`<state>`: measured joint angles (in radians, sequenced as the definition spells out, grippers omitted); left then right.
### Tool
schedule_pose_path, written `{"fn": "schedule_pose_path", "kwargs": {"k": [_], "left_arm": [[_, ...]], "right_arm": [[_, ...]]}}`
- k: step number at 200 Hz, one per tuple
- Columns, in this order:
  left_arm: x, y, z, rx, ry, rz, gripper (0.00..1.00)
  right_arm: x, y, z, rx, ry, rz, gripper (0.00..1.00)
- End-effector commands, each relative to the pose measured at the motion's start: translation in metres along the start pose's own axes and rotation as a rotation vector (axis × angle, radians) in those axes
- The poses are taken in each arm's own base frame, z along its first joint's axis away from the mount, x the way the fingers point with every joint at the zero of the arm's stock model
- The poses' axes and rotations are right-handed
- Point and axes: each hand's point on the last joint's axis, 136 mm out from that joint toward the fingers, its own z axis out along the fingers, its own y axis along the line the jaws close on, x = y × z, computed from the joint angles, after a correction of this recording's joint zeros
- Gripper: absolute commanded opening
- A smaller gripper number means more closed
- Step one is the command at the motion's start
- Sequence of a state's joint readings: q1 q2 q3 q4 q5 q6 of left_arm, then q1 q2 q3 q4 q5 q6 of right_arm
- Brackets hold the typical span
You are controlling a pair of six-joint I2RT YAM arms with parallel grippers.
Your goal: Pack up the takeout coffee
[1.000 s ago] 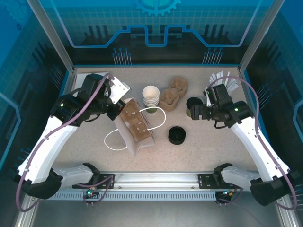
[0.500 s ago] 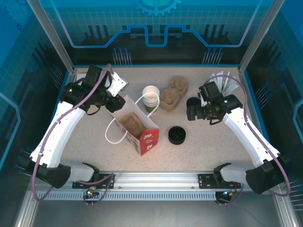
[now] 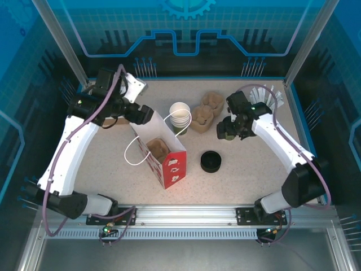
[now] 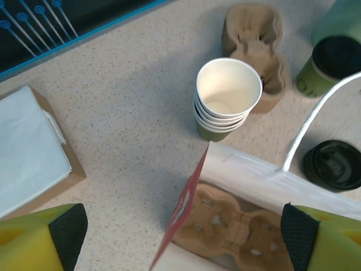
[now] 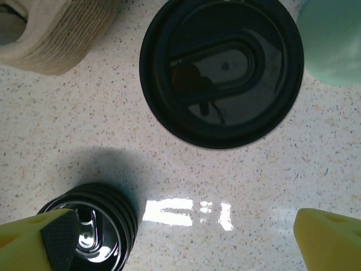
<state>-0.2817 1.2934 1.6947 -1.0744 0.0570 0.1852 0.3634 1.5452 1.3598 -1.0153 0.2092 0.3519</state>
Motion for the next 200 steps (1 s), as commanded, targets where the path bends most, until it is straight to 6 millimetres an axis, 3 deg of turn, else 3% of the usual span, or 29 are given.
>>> {"fn": "schedule_pose_path", "kwargs": {"k": [1, 36, 62, 200], "left_arm": [[0.011, 0.005, -0.019, -0.036, -0.052, -0.150, 0.97], [0.049, 0.009, -0.022, -0.079, 0.004, -0.194, 0.99], [0.063, 0.012, -0.022, -0.099, 0.035, -0.197, 0.99], [0.063, 0.011, -0.021, -0.084, 0.040, -0.205, 0.99]], "right_arm": [[-0.017, -0.006, 0.005, 0.014, -0.006, 0.002, 1.00], [-0.025, -0.016, 0.015, 0.051, 0.016, 0.002, 1.00], [-0.026, -0.020, 0.020, 0.065, 0.036, 0.007, 1.00], [-0.042, -0.021, 0.053, 0.006, 0.122, 0.015, 1.00]]}}
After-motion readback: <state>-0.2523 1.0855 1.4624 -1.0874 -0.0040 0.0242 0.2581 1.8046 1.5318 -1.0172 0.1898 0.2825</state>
